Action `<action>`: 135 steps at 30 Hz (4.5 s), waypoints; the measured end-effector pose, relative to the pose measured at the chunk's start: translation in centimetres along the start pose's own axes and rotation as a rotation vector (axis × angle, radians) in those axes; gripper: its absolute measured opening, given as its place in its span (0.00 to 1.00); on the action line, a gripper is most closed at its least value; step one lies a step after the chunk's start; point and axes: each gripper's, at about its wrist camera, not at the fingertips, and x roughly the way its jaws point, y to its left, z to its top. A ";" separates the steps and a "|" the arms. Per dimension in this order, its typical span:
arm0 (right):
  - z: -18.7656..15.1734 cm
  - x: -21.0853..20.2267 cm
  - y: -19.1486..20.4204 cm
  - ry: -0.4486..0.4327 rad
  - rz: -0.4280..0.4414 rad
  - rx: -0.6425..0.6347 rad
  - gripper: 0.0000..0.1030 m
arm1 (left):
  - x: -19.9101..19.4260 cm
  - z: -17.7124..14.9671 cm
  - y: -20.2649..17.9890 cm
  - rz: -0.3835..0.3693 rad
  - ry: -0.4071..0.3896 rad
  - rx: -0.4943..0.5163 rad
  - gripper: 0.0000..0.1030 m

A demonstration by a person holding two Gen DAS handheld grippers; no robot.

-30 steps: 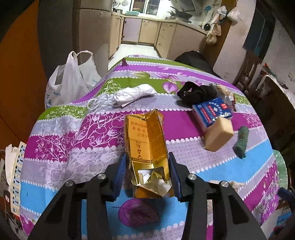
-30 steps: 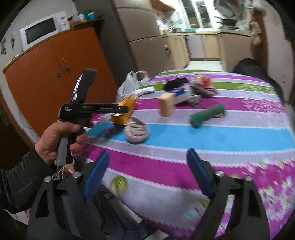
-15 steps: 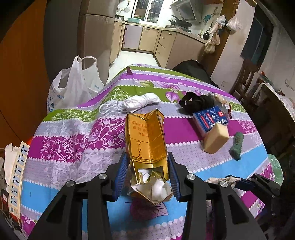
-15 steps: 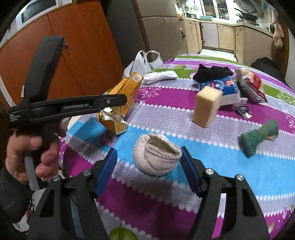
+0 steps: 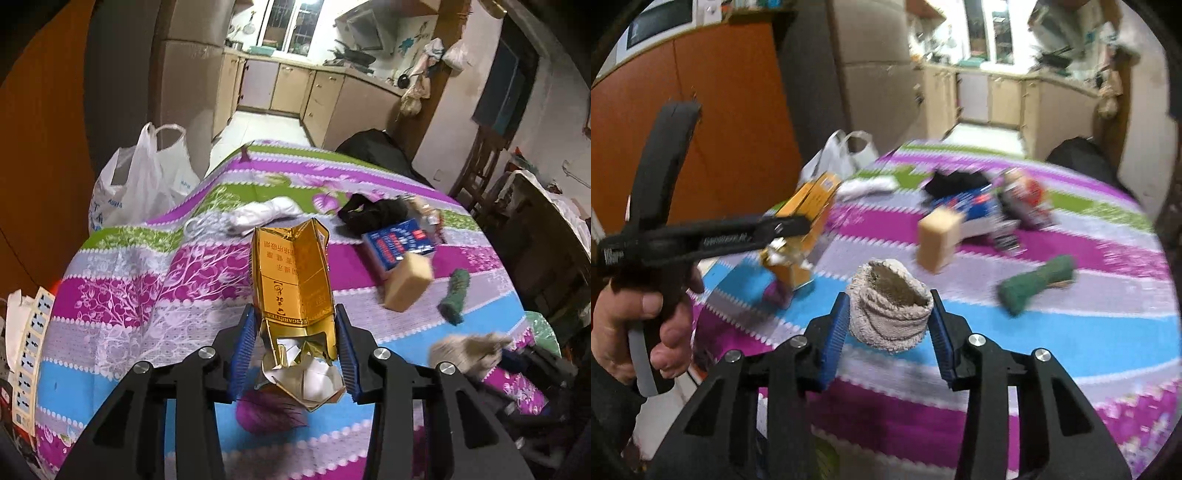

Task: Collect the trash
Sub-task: 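Grasp the gold foil box with the left gripper while the right gripper grasps the knitted beige cup, then carry the gold box and knitted cup over the green bin and open both grippers, then move both tools back over the table toward the remaining trash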

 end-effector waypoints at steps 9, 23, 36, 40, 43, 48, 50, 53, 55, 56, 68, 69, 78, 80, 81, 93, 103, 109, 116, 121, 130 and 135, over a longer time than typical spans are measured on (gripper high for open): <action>0.3 -7.9 -4.0 -0.113 -0.171 0.060 0.40 | -3.9 -0.2 -7.5 -0.077 -0.091 0.135 0.41; -1.4 -21.7 -14.6 -0.231 -0.476 0.225 0.40 | -7.8 1.1 -26.0 -0.298 -0.176 0.363 0.41; -5.3 -29.3 -24.9 -0.166 -0.680 0.380 0.40 | -7.0 -0.7 -44.7 -0.470 -0.109 0.542 0.41; -6.8 -29.9 -27.9 -0.125 -0.690 0.441 0.40 | -5.0 -1.5 -49.3 -0.491 -0.055 0.588 0.41; -7.9 -29.9 -29.9 -0.089 -0.676 0.496 0.40 | -3.2 -1.9 -52.5 -0.500 -0.009 0.611 0.41; -9.6 -29.0 -32.9 -0.008 -0.646 0.565 0.40 | 0.0 -2.8 -56.7 -0.500 0.066 0.643 0.41; -10.1 -28.4 -34.2 0.024 -0.625 0.589 0.40 | 1.4 -3.4 -58.2 -0.492 0.092 0.656 0.41; -10.9 -27.9 -35.3 0.063 -0.596 0.615 0.40 | 3.5 -4.1 -59.2 -0.491 0.139 0.657 0.41; -11.4 -27.6 -35.7 0.082 -0.583 0.625 0.40 | 4.9 -4.7 -59.2 -0.485 0.164 0.661 0.41; -11.5 -27.3 -35.8 0.091 -0.574 0.631 0.40 | 5.6 -4.9 -59.4 -0.478 0.173 0.663 0.41; -13.8 -26.0 -37.2 0.146 -0.537 0.652 0.40 | 10.6 -6.8 -59.4 -0.466 0.240 0.673 0.41; -14.0 -26.0 -37.3 0.149 -0.536 0.654 0.40 | 10.7 -6.8 -59.4 -0.465 0.241 0.673 0.41; -14.7 -25.9 -38.0 0.151 -0.533 0.661 0.40 | 10.9 -6.9 -59.9 -0.459 0.240 0.682 0.41; -14.7 -25.9 -38.0 0.150 -0.533 0.661 0.40 | 10.9 -7.0 -60.0 -0.457 0.241 0.686 0.41; -14.8 -25.9 -38.0 0.151 -0.533 0.661 0.40 | 10.9 -7.0 -60.0 -0.457 0.241 0.686 0.41; -14.5 -25.8 -38.4 0.143 -0.533 0.662 0.41 | 10.7 -6.9 -59.8 -0.449 0.233 0.695 0.41; -14.6 -25.8 -38.5 0.141 -0.531 0.668 0.41 | 10.7 -7.4 -60.0 -0.448 0.250 0.715 0.42; -14.8 -25.9 -38.7 0.132 -0.520 0.682 0.49 | 11.2 -7.6 -59.9 -0.420 0.261 0.717 0.47; -15.4 -26.1 -38.7 0.112 -0.523 0.697 0.59 | 12.1 -8.2 -59.2 -0.399 0.280 0.714 0.49; -15.7 -26.2 -38.6 0.107 -0.526 0.699 0.59 | 12.3 -8.2 -59.0 -0.397 0.283 0.710 0.49; -15.1 -28.6 -36.3 -0.027 -0.562 0.659 0.73 | 10.4 -8.5 -57.5 -0.403 0.251 0.744 0.49; -14.6 -30.6 -32.1 -0.175 -0.588 0.593 0.86 | 8.0 -8.0 -54.4 -0.434 0.220 0.742 0.52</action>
